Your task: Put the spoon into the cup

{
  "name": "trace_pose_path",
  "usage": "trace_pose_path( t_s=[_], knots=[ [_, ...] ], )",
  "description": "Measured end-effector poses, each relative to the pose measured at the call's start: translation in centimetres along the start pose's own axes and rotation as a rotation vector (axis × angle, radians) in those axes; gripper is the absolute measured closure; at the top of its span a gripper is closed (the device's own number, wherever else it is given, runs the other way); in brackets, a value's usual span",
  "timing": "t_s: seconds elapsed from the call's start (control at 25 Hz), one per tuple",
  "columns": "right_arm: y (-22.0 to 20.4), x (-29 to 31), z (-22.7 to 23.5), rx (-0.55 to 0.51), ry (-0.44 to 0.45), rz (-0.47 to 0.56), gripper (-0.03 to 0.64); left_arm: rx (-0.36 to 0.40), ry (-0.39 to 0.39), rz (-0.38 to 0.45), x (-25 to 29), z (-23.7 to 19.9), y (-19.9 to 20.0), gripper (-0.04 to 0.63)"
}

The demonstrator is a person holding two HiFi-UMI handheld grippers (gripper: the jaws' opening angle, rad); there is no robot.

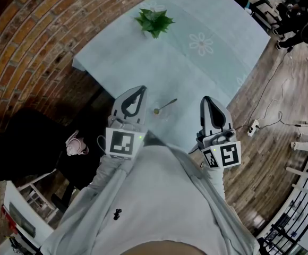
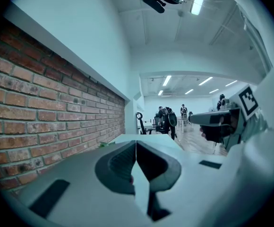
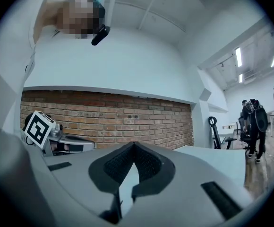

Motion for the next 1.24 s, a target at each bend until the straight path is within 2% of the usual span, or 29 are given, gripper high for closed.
trace_pose_path(
  t_s=[0.2, 0.44, 0.6, 0.76, 0.92, 1.24],
  knots=[
    [-0.2, 0.1, 0.0, 0.002, 0.002, -0.012, 0.601, 0.027, -0.01, 0.003, 0.1, 0.0, -0.1, 0.575],
    [-0.5, 0.1, 0.1, 0.01, -0.002, -0.021, 0.6, 0.001, 0.003, -0.004, 0.0, -0.1, -0.1, 0.575],
    [-0.7, 0.1, 0.1, 0.017, -0.001, -0.024, 0.6, 0.015, 0.0, -0.005, 0.2, -0.1, -0.3, 0.575],
    [-0.8, 0.0, 0.4, 0.018, -0.004, -0.029, 0.601, -0.017, 0.011, -0.011, 0.2, 0.0, -0.3, 0.575],
    [-1.0, 0.1, 0.4, 0.019, -0.007, -0.03, 0.601, 0.021, -0.002, -0.009, 0.3, -0.2, -0.6, 0.575],
    [-1.2, 0.3, 0.5, 0.018, -0.003, -0.036, 0.601, 0.022, -0.005, -0.011, 0.5, -0.2, -0.5, 0.575]
  ],
)
Point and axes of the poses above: the fingertips, and each gripper's own axes: x forward along the fingers, z to its right, y out of its top, the point moved 6 cm from there along -x, backward along the fingers, and after that the axes turned 7 degrees about -y, right-handed, at the moved point
